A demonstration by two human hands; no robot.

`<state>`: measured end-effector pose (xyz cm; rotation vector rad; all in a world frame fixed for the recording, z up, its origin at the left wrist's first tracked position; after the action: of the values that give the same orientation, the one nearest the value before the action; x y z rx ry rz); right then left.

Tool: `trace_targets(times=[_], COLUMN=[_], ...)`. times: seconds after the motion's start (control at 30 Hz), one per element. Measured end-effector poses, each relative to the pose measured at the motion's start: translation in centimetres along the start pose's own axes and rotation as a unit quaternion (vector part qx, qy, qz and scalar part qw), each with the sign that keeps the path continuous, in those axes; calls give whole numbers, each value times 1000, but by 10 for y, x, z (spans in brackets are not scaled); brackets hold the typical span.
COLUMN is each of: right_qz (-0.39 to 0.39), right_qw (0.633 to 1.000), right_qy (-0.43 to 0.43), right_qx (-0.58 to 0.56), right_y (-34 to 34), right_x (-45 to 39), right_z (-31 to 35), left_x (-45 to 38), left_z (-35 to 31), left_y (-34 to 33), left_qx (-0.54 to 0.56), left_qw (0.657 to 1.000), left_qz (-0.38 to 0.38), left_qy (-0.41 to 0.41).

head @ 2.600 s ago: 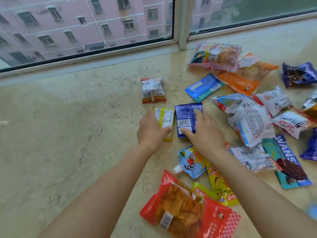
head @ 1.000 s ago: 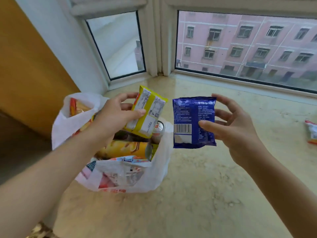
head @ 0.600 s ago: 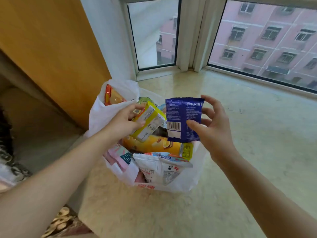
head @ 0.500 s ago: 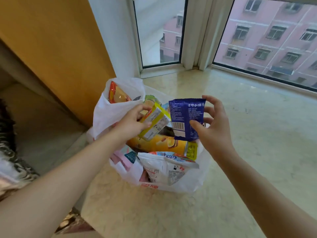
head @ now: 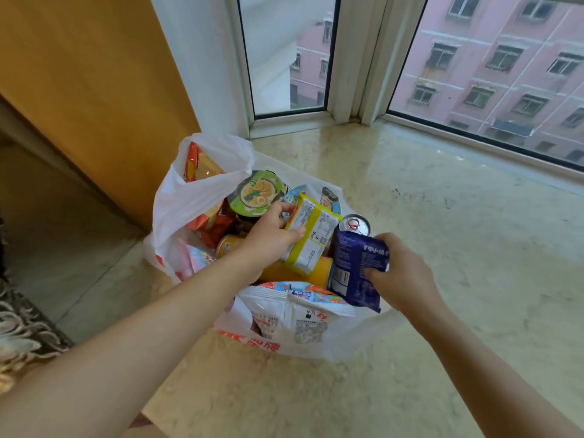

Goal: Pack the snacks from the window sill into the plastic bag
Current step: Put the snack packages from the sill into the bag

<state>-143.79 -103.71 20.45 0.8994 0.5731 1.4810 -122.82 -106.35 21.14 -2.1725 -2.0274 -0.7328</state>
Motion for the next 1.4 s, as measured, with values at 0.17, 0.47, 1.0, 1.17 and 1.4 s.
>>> trace_targets(times=[0.17,0.47,1.0,1.17,1.4], right_qz=[103,26,-204,-230,-187], right_qw=[980,925,842,839,871], right_qy=[-11,158,455,466,436], right_qx=[167,343,207,159,132], right_y=[-9,19,97,89,87], right_x=[-3,23,36,41,43], right_z=[-13,-9,-13,-20,-36], left_x=[3,7,-2,2,-3], left_z=[2,-2,-13,-16,-25], left_y=[-17,-37,-85,-101,-114], left_qx=[-17,-53,-323,-504,-656], left_qw=[1000,997,934,841,724], left_qz=[15,20,79,29,49], left_qy=[-2,-45,-133,-195,-207])
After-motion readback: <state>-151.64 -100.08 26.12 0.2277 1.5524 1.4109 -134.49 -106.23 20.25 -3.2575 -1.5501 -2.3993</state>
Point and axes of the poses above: each hand's wrist, its own x-axis away from the middle knuckle, its own y-axis out of the back of the hand, z = x × y, the point moved 4 cm from there along -x, towards the middle knuckle, and after that the axes turned 3 degrees about -x, right-handed, at the moved point
